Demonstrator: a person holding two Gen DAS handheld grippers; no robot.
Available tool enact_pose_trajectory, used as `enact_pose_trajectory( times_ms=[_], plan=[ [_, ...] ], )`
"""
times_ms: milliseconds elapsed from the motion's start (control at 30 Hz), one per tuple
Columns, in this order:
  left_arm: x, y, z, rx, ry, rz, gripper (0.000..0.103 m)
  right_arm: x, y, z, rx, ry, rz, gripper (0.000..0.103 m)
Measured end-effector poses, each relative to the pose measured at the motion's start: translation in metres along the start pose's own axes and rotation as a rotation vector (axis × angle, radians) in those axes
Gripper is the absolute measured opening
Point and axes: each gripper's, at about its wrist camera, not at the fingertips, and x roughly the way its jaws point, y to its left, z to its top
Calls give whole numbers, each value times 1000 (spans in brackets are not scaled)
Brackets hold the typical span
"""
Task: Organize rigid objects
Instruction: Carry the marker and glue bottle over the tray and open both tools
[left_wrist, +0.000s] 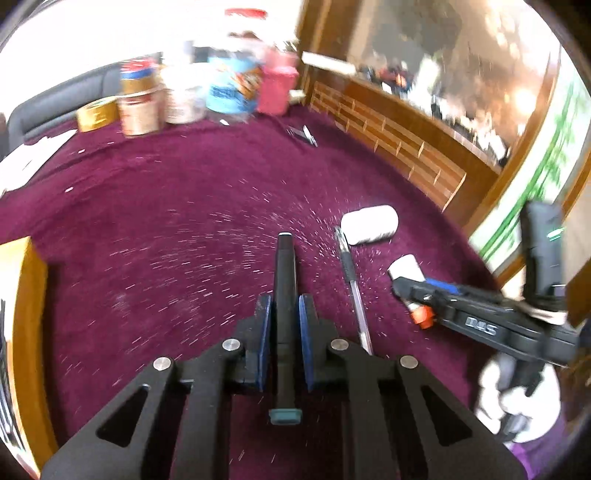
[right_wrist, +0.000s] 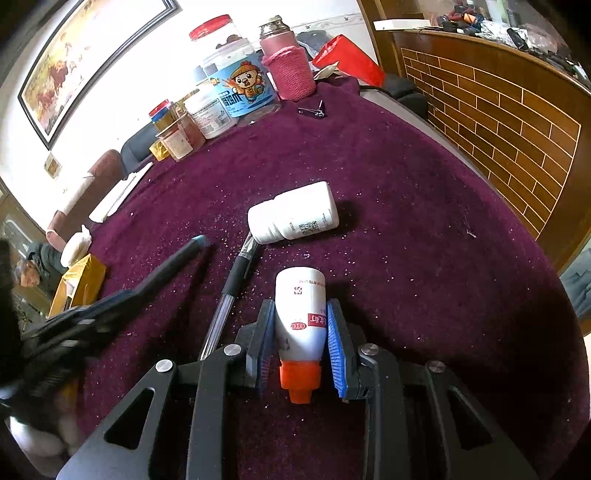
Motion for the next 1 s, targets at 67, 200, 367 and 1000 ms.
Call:
enact_pose_trajectory(
  times_ms=[67, 200, 367, 1000],
  plan=[
    [-25, 16, -5, -56, -39, -25, 12, -2, 2, 0, 12, 8, 30, 24],
    [-67, 45, -18, -140, -117, -51, 12, -16, 18, -1, 3, -8, 79, 24],
    [-126, 89, -42, -242, -220, -66, 12, -33, 60, -1, -70, -18, 140, 24],
    [-177, 212, -161, -561, -154, 241, 12, 21, 286, -63, -362, 255, 441, 24]
  ],
)
